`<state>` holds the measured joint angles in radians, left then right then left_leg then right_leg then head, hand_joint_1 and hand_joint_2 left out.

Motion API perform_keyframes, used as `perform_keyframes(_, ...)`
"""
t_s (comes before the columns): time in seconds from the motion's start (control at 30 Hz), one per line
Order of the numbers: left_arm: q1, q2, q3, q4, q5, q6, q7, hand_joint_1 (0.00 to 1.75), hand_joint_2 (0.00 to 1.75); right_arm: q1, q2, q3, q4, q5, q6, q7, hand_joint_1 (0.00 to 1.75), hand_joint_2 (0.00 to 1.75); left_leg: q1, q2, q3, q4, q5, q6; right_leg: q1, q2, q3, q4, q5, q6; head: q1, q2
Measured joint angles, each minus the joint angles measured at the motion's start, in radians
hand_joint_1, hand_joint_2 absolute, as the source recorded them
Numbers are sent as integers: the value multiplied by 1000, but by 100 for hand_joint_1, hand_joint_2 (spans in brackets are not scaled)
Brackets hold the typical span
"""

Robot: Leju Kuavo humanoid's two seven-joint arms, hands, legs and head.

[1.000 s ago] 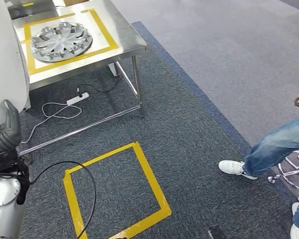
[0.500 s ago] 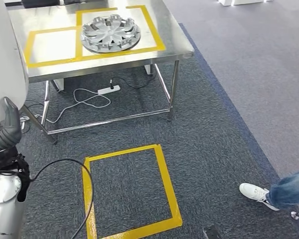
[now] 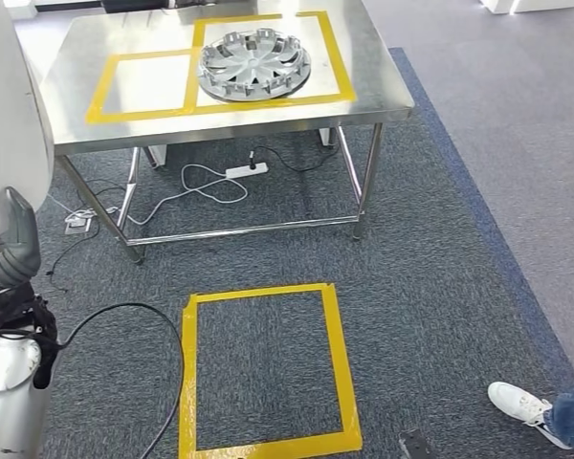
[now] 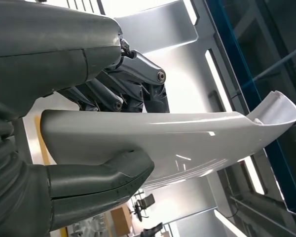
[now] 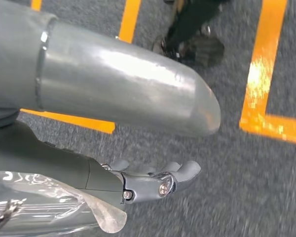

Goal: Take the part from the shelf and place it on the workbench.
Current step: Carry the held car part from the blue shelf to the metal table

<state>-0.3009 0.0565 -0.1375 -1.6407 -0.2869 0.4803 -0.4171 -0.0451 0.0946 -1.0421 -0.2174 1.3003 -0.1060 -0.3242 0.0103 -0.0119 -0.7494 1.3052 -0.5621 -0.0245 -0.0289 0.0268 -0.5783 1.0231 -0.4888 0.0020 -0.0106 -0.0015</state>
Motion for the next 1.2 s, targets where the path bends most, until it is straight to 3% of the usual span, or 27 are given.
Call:
perform_keyframes(0.03, 0, 1, 0, 0, 3, -5, 0, 175, 175, 1, 0, 0, 0, 1, 1, 0, 0, 0, 2, 1, -2, -1, 14, -1, 0, -5, 3, 0, -2, 1, 0, 0)
perform_keyframes(0.07, 0, 2, 0, 0, 7, -12, 0, 175, 175, 0, 0, 0, 0, 1, 3, 0, 0, 0, 3, 2, 17, -41, 46, 0, 0, -9, 7, 0, -5, 2, 0, 0)
perform_keyframes(0.1, -1, 4, 0, 0, 12, -19, 0, 175, 175, 0, 1, 0, 0, 1, 4, 0, 0, 0, 3, 2, 50, -110, 86, 3, 0, -12, 12, 0, -9, 5, 0, 0)
perform_keyframes(0.17, -6, 6, -1, 0, 20, -35, -2, 175, 175, -2, 2, 0, 0, 1, 7, 0, 0, 0, -2, 4, 112, -233, 129, 14, 2, -15, 18, 0, -15, 13, 0, 0)
perform_keyframes(0.2, -7, 7, -2, -1, 26, -44, -2, 175, 175, -4, 2, 0, 0, 0, 10, -1, 0, 0, -5, 5, 127, -265, 132, 19, 2, -17, 18, -1, -17, 19, 1, 0)
perform_keyframes(0.33, -8, 12, -3, -2, 52, -79, -5, 175, 175, -6, 2, -1, 0, 0, 23, -4, 0, 0, -6, 5, 136, -286, 125, 40, 2, -21, 14, 3, -27, 40, 2, 0)
perform_keyframes(0.4, -10, 13, -4, -2, 56, -87, -9, 175, 175, -7, 2, -1, 0, 1, 27, -6, 0, 0, -2, 6, 144, -296, 126, 51, 3, -22, -28, 82, -68, 45, 6, 0)
perform_keyframes(0.47, -10, 13, -5, -3, 57, -93, -13, 175, 175, -6, 2, -1, 0, 1, 31, -8, 0, 0, -5, 7, 145, -296, 124, 57, 4, -22, -102, 215, -119, 47, 7, 0)
perform_keyframes(0.5, -8, 13, -5, -3, 58, -96, -15, 175, 175, -5, 2, -1, 0, 1, 33, -8, 0, 0, -6, 7, 146, -295, 122, 59, 5, -22, -132, 261, -126, 48, 7, 0)
perform_keyframes(0.53, -7, 13, -5, -3, 58, -99, -16, 175, 175, -4, 2, -2, 0, 2, 34, -9, 0, 0, -7, 6, 148, -294, 120, 60, 5, -22, -146, 272, -114, 49, 7, 0)
perform_keyframes(0.57, -6, 13, -6, -3, 58, -102, -17, 175, 175, -4, 2, -2, 0, 2, 34, -9, 0, 0, -7, 5, 150, -292, 117, 60, 5, -23, -138, 243, -84, 48, 8, 0)
perform_keyframes(0.63, -6, 13, -6, -3, 58, -105, -20, 175, 175, -6, 2, -2, 0, 3, 34, -9, 0, 0, -8, 3, 156, -287, 108, 54, 5, -23, -84, 114, -10, 44, 8, 0)
perform_keyframes(0.67, -6, 13, -6, -3, 59, -106, -20, 175, 175, -7, 2, -2, 0, 3, 34, -10, 0, 0, -10, 2, 157, -282, 103, 50, 6, -22, -55, 56, 11, 40, 8, 0)
perform_keyframes(0.73, -7, 14, -6, -3, 62, -108, -22, 175, 175, -7, 2, -2, 0, 4, 36, -10, 0, 0, -13, 2, 156, -277, 98, 41, 8, -21, -30, 10, 15, 33, 7, 0)
perform_keyframes(0.8, -7, 14, -9, -4, 64, -111, -24, 175, 175, -6, 2, -2, 0, 4, 38, -10, 0, 0, -12, 2, 156, -277, 97, 33, 7, -21, -27, 6, 16, 24, 8, 0)
perform_keyframes(0.87, -8, 17, -12, -4, 64, -113, -25, 175, 175, -6, 2, -2, 0, 4, 40, -10, 0, 0, -10, 3, 145, -248, 75, 23, 3, -21, -23, 2, 17, 14, 6, 0)
perform_keyframes(0.97, -9, 21, -15, -5, 64, -118, -27, 175, 175, -7, 2, -2, 0, 4, 40, -10, 0, 0, -3, 5, 65, -74, -7, 8, 0, -23, -18, 1, 14, 6, 4, 0)
perform_keyframes(1.0, -7, 21, -16, -5, 64, -120, -27, 175, 175, -7, 2, -3, 0, 4, 40, -10, 0, 0, -1, 5, 38, -21, -23, 5, 1, -23, -17, 1, 13, 6, 4, 0)
perform_keyframes(1.03, -5, 21, -17, -5, 64, -121, -27, 175, 175, -7, 2, -3, 0, 4, 40, -10, 0, 0, 0, 5, 24, 2, -21, 4, 1, -23, -16, 1, 12, 6, 4, 0)
perform_keyframes(1.07, -4, 21, -17, -5, 64, -122, -27, 175, 175, -7, 2, -3, 0, 4, 40, -10, 0, 0, 1, 5, 29, -15, 2, 5, 0, -23, -13, 1, 11, 6, 4, 0)
perform_keyframes(1.13, -5, 22, -19, -5, 64, -123, -27, 175, 175, -6, 2, -3, 0, 4, 42, -11, 0, 0, 2, 5, 84, -138, 75, 9, 0, -22, -7, 1, 7, 10, 4, 0)
perform_keyframes(1.2, -9, 21, -20, -5, 65, -124, -27, 175, 175, -8, 2, -4, 0, 3, 43, -11, 0, 0, -2, 6, 133, -247, 111, 15, 2, -21, -5, 1, 4, 19, 4, 0)
